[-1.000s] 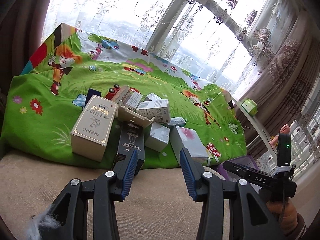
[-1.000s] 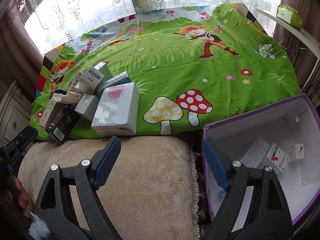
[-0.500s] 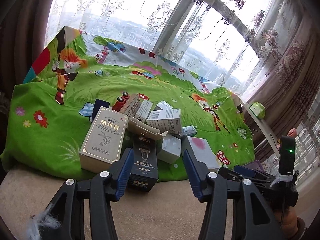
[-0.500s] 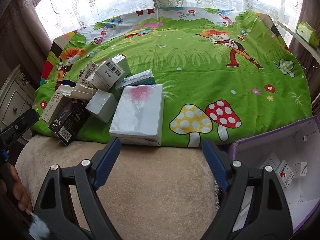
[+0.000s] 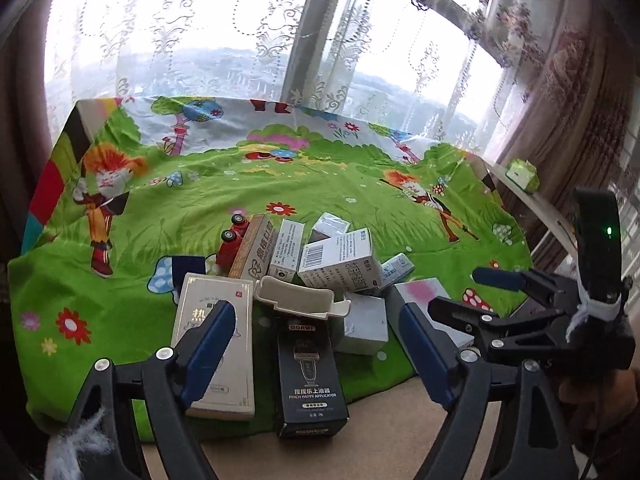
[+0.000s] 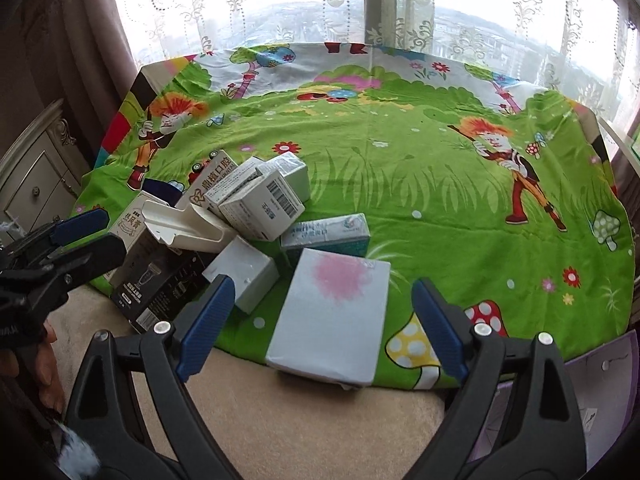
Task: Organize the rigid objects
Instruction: 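Move both tools back over the remaining boxes on the sheet, then grasp a white barcode box with the right gripper and lift it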
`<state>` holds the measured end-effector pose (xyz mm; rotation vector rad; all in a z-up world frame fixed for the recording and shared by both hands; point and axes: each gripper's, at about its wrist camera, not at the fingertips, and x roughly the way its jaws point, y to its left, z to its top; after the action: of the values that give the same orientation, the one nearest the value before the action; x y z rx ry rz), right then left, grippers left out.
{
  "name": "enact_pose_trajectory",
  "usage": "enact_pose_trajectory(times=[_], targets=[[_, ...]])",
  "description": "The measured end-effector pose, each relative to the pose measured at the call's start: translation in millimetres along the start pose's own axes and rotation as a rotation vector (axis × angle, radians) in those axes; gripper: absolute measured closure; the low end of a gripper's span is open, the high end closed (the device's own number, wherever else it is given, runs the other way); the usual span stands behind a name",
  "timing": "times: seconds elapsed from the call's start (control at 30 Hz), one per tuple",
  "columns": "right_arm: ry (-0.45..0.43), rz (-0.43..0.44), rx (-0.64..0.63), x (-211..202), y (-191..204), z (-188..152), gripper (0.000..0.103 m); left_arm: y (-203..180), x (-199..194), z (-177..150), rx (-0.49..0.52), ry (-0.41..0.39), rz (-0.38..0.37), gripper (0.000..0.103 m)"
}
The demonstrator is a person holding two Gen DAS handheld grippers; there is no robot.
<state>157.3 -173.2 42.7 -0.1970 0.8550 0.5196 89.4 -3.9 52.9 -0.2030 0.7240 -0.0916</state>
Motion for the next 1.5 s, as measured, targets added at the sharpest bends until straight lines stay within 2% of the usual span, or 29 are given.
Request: enact_pose_trajectory(times=[0.13,0.4,0.6,0.77,0.93,1.07,1.13,1.3,1.37,1.5], targets=[[0.018,0.024,-0.092,15,8,12,0.011,-1,16,7,0.075,0.04,0.008,0.018],[0.042,0.035,-0.312,40,15,27,0.011,4,33,8,0.117,0.081,-0.02,0.018],[0.053,0.1,-0.446,55,20,36,0.011,3,38,8,0.135,0.079,-0.02,0.018],[0.067,0.134,-0.48,68,22,44,0.011,2,38,9,0.148,0.072,-0.019,0.023],[0.085,0.172,-0.491,78,25,49,0.011,1,43,7,0.16,0.088,-0.019,0.036],[0.087,0.201,-0.499,79,28,50,0.012,1,43,6,0.16,0.086,-0.022,0.036],[0.08,0.211,-0.498,78,28,51,0.016,1,43,6,0.161,0.086,-0.024,0.036],[0.095,0.229,-0.5,79,28,52,0.045,1,40,6,0.158,0.076,-0.026,0.037],[0.097,0.24,-0.495,79,28,51,0.05,2,38,6,0.155,0.068,-0.029,0.037],[0.081,0.246,-0.486,75,27,50,0.052,1,36,7,0.153,0.057,-0.038,0.037]])
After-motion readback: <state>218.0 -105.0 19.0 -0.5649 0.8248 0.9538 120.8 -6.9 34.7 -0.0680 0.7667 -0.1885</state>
